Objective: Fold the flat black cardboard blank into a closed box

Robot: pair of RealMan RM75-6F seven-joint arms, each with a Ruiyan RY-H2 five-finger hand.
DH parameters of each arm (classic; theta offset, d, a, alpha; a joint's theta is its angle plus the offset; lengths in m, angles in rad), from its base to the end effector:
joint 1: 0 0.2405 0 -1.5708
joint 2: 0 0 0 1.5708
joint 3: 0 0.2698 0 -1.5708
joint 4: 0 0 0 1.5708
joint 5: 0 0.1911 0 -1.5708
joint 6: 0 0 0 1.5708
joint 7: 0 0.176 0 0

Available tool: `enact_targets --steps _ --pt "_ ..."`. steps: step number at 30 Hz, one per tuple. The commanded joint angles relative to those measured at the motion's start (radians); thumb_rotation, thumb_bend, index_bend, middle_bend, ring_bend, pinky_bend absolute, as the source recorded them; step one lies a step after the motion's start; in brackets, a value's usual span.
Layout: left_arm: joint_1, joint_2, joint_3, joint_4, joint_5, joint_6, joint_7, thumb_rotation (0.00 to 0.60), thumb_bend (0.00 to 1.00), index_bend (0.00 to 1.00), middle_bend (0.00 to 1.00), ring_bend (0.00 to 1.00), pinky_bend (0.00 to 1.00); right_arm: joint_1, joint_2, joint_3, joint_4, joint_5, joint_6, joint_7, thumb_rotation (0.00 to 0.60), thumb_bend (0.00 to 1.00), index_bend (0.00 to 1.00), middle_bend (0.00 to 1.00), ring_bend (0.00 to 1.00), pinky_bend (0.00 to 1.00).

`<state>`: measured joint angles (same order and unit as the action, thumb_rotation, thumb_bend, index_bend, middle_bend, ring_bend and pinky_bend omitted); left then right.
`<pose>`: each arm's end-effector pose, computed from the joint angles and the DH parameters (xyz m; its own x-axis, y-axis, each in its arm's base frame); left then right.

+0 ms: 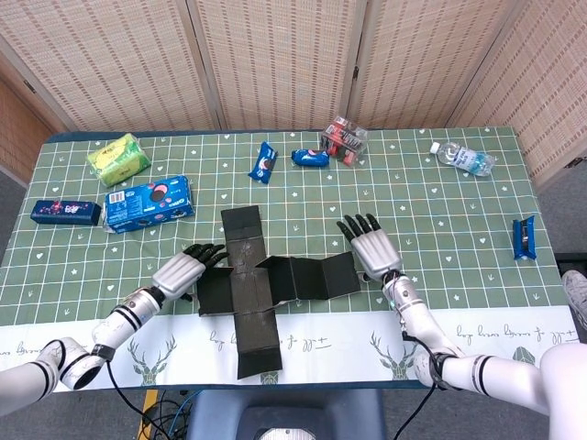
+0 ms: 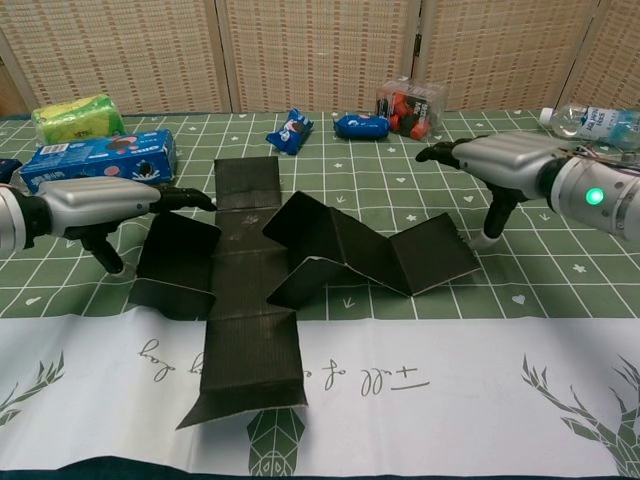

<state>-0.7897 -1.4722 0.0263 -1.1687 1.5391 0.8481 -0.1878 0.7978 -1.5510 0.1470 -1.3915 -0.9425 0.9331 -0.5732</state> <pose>-0.2074 0.3860 -0.0041 0.5909 0.3461 0.7287 0.7561 -0.5527 -0.3506 -0.1759 -0.4003 -0.0080 0.6390 -0.2359 0.7321 -0.7615 -0.3286 0.5587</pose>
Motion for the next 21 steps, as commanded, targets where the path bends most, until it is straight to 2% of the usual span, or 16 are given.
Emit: enact_targets --steps 1,11,21 --pt "0.011 0.011 -0.003 -0.007 -0.011 0.011 0.012 0.6 0.36 0.0 0.0 0.0 0.1 -0.006 0.021 0.001 -0.013 -0.004 0.003 0.009 0.6 0.1 0.0 0.0 0.0 0.0" --pt "0.062 0.078 -0.019 -0.078 -0.06 0.064 0.076 0.6 0.36 0.0 0.0 0.0 0.1 -0.035 0.105 0.015 -0.072 -0.03 0.024 0.078 0.6 0.1 0.0 0.0 0.0 0.0" --pt "0.102 0.143 -0.038 -0.15 -0.089 0.113 0.117 0.6 0.36 0.0 0.0 0.0 0.1 -0.062 0.246 0.034 -0.221 -0.059 0.02 0.158 0.6 0.1 0.0 0.0 0.0 0.0"
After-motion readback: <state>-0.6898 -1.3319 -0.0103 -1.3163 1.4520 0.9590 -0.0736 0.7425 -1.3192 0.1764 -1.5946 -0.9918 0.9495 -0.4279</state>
